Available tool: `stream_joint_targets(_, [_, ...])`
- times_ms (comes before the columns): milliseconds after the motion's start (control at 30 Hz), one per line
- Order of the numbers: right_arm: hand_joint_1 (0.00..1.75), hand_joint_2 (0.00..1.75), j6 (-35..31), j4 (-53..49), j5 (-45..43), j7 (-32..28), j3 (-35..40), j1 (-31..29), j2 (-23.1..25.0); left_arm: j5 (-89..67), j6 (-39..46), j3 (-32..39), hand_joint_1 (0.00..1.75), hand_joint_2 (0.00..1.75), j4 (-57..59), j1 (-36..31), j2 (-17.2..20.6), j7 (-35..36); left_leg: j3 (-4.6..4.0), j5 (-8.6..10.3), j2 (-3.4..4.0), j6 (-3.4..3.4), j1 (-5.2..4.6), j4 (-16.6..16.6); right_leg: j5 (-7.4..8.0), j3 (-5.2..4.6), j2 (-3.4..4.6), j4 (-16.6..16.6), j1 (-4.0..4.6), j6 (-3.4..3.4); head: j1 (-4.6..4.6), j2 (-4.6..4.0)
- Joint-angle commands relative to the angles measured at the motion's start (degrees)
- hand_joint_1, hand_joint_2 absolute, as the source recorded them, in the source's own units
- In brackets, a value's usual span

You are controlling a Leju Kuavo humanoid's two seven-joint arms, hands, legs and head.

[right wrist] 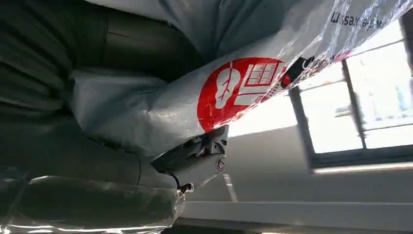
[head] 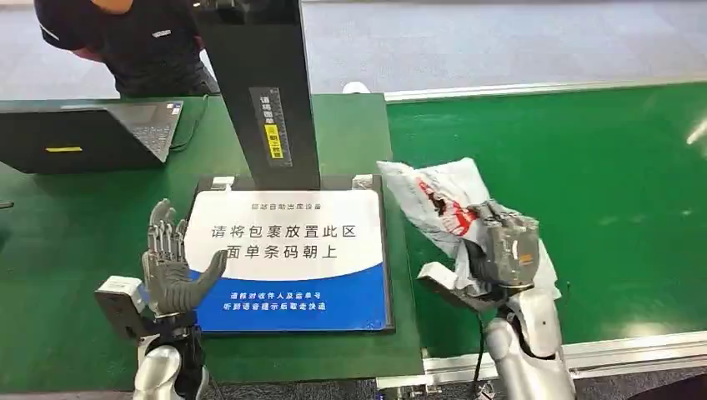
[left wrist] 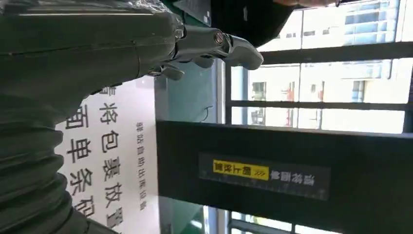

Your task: Moved the parcel from conveyor to table for the left to box.

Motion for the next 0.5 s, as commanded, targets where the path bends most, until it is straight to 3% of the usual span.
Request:
stream_joint_targets(33, [1.75,1.75,0.0,14.6,2.4,0.7,28.3,-9.1,-1.7,2.9,0.9,-0.2,0.00,1.75,4.9,-2.8,0.6,-1.0,0.27,0.02,0.36,-0.06,-0.05,-0.2,0.13,0.04,0.35,-0.1,-0.03,-0.17,0.02,0.00])
stream_joint_targets(333, [1.75,1.75,0.1,14.0,1.0,2.4,30.6,-9.8,-3.1,3.2,1.2,-0.6,0.00,1.75,5.0,-2.9,0.9,-1.1,0.04,0.06,-0.01,-0.05,-0.03,0.0,0.00,-0.03,-0.01,0.0,-0.02,-0.08,0.02,0.00])
stream_joint_targets(500, [1.75,1.75,3.5,18.4,0.0,-1.7,39.6,-11.8,-2.6,4.2,1.9,-1.6,0.00,1.75,6.4,-3.6,1.4,-1.3,0.13,0.07,0.05,-0.08,-0.06,-0.1,0.02,0.01,0.04,0.0,-0.05,-0.15,0.02,0.00])
